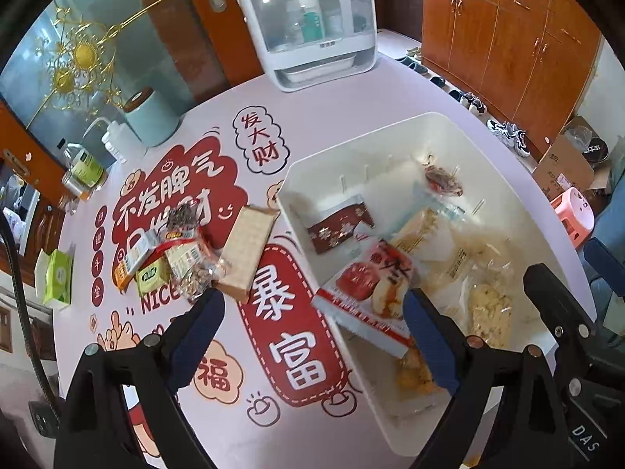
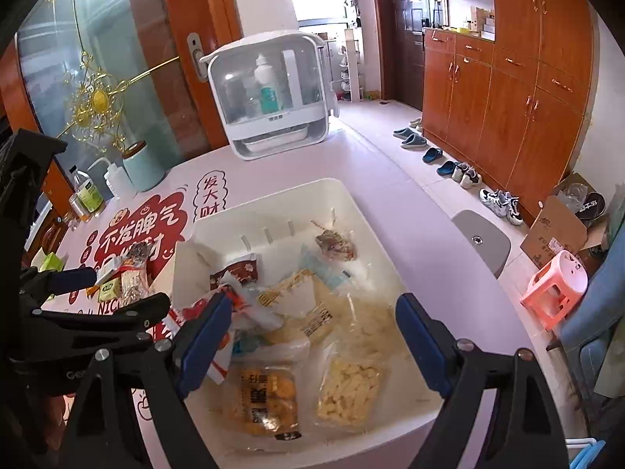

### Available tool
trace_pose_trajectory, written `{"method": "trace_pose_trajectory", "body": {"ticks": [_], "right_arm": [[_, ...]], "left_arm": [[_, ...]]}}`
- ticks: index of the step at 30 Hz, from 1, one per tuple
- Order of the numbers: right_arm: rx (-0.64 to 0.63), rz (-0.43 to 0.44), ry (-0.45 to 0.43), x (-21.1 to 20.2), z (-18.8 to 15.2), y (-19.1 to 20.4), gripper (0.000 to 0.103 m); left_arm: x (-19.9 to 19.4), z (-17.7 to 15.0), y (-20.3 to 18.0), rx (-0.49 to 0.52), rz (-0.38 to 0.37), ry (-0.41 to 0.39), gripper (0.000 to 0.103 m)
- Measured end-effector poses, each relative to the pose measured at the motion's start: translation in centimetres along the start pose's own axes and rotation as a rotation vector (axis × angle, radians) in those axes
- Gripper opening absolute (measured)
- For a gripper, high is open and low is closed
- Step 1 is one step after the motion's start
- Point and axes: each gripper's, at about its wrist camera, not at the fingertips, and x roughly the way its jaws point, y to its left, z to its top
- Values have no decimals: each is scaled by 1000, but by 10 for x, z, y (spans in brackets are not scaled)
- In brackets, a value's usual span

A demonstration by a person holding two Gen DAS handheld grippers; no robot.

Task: Organize snacks
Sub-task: 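Move both tools back over the remaining snacks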

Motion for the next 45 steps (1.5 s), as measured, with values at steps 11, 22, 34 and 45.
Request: {"method": "trace_pose_trajectory", "body": {"ticks": [11, 22, 34, 45], "right_arm": [[-52, 1, 6, -8, -11, 45, 87], [-164, 38, 16, -17, -25, 135, 87], [-297, 139, 153, 19, -20, 252, 87], [-280, 180, 198, 89, 75, 311, 87]], "left_arm": [[-8, -33, 54, -51, 1, 1, 92], [-19, -80, 159, -178, 41, -14, 92], [-7, -96, 313, -213, 125, -38, 92], [49, -1, 378, -57, 76, -31, 92]]}}
